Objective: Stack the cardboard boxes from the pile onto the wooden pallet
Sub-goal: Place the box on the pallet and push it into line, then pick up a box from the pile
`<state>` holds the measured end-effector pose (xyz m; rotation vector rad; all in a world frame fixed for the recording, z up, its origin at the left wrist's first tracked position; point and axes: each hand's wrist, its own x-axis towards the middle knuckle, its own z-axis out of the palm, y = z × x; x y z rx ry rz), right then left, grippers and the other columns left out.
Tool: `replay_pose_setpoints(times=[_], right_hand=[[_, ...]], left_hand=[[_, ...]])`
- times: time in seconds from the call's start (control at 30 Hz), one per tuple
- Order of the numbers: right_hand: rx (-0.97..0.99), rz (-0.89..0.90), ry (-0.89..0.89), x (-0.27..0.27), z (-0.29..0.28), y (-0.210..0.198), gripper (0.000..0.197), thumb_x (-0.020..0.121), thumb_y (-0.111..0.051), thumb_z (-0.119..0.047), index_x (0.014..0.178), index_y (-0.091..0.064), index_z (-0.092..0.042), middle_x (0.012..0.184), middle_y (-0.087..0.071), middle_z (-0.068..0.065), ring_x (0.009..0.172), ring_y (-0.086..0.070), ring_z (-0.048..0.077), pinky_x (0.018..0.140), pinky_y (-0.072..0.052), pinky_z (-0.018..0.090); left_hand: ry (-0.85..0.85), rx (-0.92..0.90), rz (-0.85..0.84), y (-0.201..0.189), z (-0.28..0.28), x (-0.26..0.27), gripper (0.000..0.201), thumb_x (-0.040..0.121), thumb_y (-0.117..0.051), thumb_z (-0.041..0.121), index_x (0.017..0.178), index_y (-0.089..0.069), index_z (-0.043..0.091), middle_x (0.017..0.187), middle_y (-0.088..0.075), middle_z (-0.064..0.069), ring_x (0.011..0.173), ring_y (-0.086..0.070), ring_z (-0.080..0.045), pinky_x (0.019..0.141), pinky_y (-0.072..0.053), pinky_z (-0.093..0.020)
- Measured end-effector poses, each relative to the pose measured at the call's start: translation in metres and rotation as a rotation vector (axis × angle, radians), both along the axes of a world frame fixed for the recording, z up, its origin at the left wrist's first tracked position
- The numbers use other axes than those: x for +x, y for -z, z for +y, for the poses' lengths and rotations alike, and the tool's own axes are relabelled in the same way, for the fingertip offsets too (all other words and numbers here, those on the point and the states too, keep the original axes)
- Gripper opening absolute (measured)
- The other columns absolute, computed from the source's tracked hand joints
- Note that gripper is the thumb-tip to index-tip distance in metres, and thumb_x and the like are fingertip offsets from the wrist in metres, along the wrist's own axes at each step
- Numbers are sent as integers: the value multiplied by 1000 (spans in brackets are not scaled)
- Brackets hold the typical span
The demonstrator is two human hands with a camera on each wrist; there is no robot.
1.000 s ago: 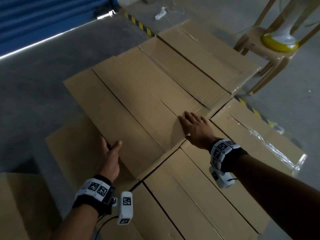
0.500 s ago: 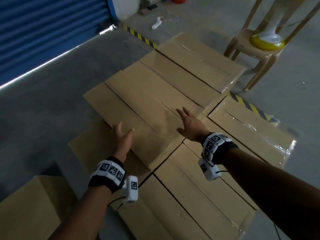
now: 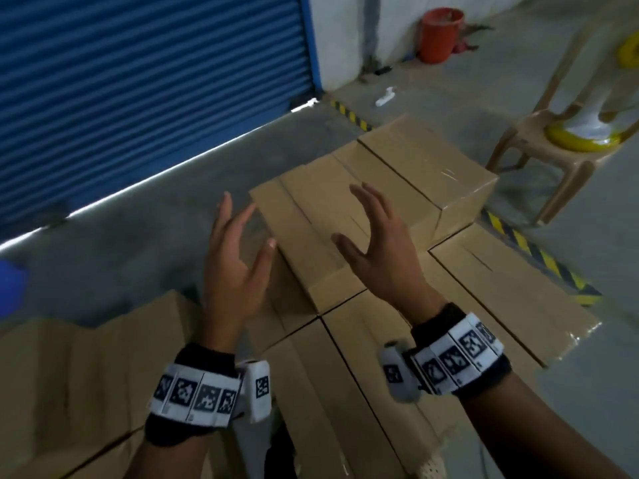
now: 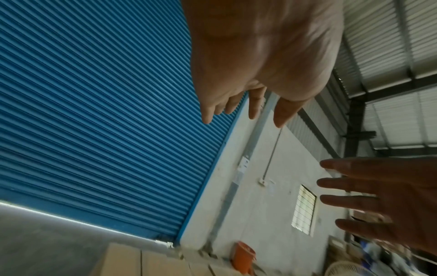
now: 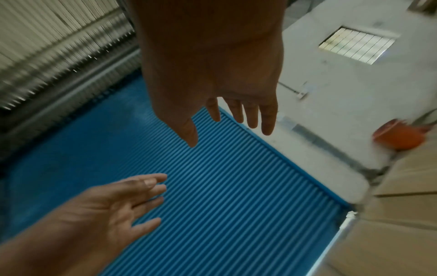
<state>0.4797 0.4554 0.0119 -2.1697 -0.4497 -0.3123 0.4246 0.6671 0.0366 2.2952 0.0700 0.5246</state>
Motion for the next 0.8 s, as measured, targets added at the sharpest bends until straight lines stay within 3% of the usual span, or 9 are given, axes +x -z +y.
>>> replay_pose_setpoints(times=[0.07,0.17,0.2,0.4,0.53,0.6,0.73,0.8], right_hand=[[41,-29,-68,-39,-2,-21,71,91,-61,-44,152,-34,-18,157,-31,9,140,-38,25,108,-42,41],[73,-39,-147,-91,3,-40,70,92,-64,-41,151,-35,-16,157,-31,7,142,-35,21,110,-42,43],[73,-38,-168,-108,5,-43,70,92,-63,-43,151,-35,-16,157,-31,7,143,-34,20,111,-41,42],[32,-44,-266,-217,30,-50,75,91,-56,-53,152,-33,-14,158,-29,6,144,-31,17,113,-35,29],[-13,-94,-264,-297,51,-53,75,90,-59,-49,151,-34,-13,157,-29,7,143,-32,16,109,-27,16],[-12,-99,-275,-335,60,-54,74,90,-61,-47,151,-34,-14,157,-30,6,143,-33,17,108,-32,19],[-31,-90,-319,-404,71,-57,73,91,-60,-49,151,-33,-16,157,-30,7,143,-33,16,107,-33,17],[-39,-96,-347,-433,73,-58,72,91,-60,-49,150,-35,-16,157,-31,7,143,-34,18,110,-37,27]], left_hand=[[-46,19,-61,-13,-2,-44,62,95,-57,42,149,-46,15,167,-19,-1,154,-19,-12,118,-22,-16],[-106,-24,-111,-20,-1,-109,62,95,-55,44,149,-46,14,167,-22,-2,153,-23,-12,121,-32,-44],[-127,-28,-126,-21,0,-130,62,95,-56,43,149,-46,13,166,-24,-3,152,-24,-14,119,-34,-49],[-208,11,-157,-20,21,-245,63,95,-53,44,148,-46,10,163,-29,-10,151,-29,-21,120,-32,-45],[-197,31,-155,-22,45,-322,63,96,-52,44,148,-45,9,163,-28,-11,151,-27,-24,120,-29,-41],[-184,54,-150,-20,53,-360,62,97,-52,43,148,-45,10,163,-28,-11,151,-27,-24,120,-27,-37],[-202,76,-107,-13,60,-435,62,97,-52,43,150,-42,13,164,-28,-9,151,-26,-24,120,-29,-45],[-224,68,-107,-10,61,-472,62,97,-53,43,150,-42,12,163,-29,-10,151,-26,-25,120,-29,-48]])
